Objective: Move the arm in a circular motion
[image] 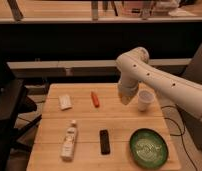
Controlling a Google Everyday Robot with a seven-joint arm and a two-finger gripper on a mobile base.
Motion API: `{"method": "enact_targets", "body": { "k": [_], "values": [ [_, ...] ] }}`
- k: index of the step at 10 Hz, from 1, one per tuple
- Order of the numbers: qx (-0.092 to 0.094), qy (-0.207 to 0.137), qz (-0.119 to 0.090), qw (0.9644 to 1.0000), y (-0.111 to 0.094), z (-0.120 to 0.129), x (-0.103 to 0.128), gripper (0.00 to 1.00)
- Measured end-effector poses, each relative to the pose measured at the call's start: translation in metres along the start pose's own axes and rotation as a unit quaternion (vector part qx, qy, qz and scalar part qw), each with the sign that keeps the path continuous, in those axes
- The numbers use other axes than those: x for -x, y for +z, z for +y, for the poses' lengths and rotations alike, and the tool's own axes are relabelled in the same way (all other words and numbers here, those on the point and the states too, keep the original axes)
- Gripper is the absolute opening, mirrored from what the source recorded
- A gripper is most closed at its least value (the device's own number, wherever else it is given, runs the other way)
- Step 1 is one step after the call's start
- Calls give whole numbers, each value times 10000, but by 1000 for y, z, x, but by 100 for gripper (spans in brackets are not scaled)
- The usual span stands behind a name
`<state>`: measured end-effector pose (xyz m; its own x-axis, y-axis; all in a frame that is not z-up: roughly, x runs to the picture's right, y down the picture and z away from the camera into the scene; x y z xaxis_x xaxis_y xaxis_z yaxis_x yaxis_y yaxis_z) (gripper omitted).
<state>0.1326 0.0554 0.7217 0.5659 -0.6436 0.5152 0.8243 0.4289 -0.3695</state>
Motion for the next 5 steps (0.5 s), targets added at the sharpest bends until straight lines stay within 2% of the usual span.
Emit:
{"method": "enact_targets", "body": {
  "k": [2,5],
  "values": [
    [2,-63,-1,10000,0,-5,5,3],
    [6,-36,-27,10000,2,1,6,3]
  ]
}}
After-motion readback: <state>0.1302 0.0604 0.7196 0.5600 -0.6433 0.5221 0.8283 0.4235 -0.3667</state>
